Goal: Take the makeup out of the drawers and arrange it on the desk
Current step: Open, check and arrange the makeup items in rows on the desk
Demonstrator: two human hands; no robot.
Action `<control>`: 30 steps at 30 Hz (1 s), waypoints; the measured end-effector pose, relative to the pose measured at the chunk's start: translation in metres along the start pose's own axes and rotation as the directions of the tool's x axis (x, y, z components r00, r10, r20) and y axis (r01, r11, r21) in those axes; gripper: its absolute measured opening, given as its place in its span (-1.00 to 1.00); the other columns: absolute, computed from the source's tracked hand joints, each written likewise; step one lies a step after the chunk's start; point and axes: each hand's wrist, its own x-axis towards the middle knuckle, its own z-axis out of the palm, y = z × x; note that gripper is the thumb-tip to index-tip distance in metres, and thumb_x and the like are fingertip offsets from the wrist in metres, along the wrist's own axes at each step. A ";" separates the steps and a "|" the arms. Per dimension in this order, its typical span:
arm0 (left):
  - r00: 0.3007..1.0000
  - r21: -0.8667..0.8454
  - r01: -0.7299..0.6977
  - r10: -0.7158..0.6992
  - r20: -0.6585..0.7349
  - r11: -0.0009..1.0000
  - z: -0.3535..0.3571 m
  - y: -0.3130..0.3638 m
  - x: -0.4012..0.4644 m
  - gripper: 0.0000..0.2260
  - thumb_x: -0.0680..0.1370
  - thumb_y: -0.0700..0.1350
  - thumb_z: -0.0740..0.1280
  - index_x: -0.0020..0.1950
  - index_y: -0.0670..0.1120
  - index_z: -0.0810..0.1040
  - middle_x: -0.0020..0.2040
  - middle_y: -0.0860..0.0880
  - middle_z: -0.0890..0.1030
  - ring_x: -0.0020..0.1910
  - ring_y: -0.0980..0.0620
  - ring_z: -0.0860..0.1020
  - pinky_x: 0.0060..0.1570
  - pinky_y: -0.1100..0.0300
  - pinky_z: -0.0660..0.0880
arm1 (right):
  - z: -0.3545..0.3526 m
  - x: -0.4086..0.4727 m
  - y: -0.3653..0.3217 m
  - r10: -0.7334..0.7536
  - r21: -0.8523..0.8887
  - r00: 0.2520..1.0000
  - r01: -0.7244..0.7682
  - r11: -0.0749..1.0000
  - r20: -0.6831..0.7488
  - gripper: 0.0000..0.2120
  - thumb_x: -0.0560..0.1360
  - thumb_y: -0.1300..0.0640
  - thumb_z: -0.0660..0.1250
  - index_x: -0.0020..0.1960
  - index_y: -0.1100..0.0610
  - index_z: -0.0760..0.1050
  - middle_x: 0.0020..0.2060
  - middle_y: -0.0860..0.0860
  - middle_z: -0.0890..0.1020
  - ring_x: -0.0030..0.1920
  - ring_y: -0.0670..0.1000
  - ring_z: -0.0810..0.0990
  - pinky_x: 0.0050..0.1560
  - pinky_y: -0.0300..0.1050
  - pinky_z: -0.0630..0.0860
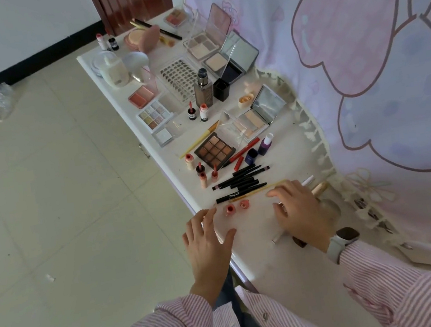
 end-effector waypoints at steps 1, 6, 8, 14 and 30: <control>1.000 0.010 -0.002 0.002 0.008 1.000 0.001 -0.002 -0.004 -0.41 0.26 -0.03 0.56 0.20 -0.07 0.39 0.10 -0.14 0.55 0.09 0.00 0.35 0.00 0.08 0.37 | -0.007 0.002 0.005 -0.010 -0.091 0.999 0.014 0.996 0.046 -0.77 0.45 0.20 0.24 0.09 0.15 0.51 0.03 0.08 0.53 0.03 0.14 0.51 0.01 0.03 0.48; 0.998 0.104 0.026 -0.033 0.062 0.994 0.001 -0.004 -0.011 -0.49 0.41 0.21 0.21 0.25 -0.06 0.37 0.22 -0.09 0.52 0.22 -0.05 0.33 0.07 -0.05 0.44 | -0.026 0.016 0.029 0.001 -0.295 0.946 0.101 0.950 0.325 -0.72 0.56 0.10 0.09 0.26 0.01 0.36 0.22 -0.04 0.36 0.23 0.01 0.28 0.18 -0.09 0.23; 0.995 0.130 0.038 -0.049 0.085 0.991 0.001 -0.005 -0.011 -0.48 0.42 0.22 0.16 0.25 -0.06 0.40 0.24 -0.07 0.51 0.23 -0.05 0.32 0.08 -0.06 0.44 | -0.026 0.022 0.031 -0.023 -0.345 0.927 0.163 0.924 0.375 -0.76 0.57 0.09 0.10 0.21 0.00 0.38 0.19 -0.05 0.39 0.22 0.01 0.28 0.16 -0.09 0.24; 0.986 0.155 0.055 -0.078 0.146 0.986 0.000 -0.005 -0.011 -0.48 0.44 0.20 0.30 0.28 -0.08 0.47 0.30 -0.05 0.48 0.27 -0.09 0.35 0.15 -0.09 0.39 | -0.027 0.030 0.030 -0.184 -0.354 0.944 0.277 0.893 0.273 -0.87 0.46 0.17 0.33 0.01 0.11 0.51 -0.03 0.04 0.52 -0.02 0.08 0.47 -0.06 -0.04 0.40; 0.982 -0.243 -0.172 0.148 -0.114 0.955 -0.033 0.030 -0.014 -0.84 0.52 -0.10 0.20 -0.04 -0.12 0.54 -0.15 -0.03 0.57 -0.15 0.13 0.48 -0.13 0.29 0.42 | -0.046 -0.024 -0.040 0.355 0.776 0.858 -0.497 0.389 0.372 -0.87 0.52 0.30 0.22 -0.15 0.33 0.49 -0.51 -0.01 0.54 -0.48 -0.13 0.46 -0.42 -0.37 0.38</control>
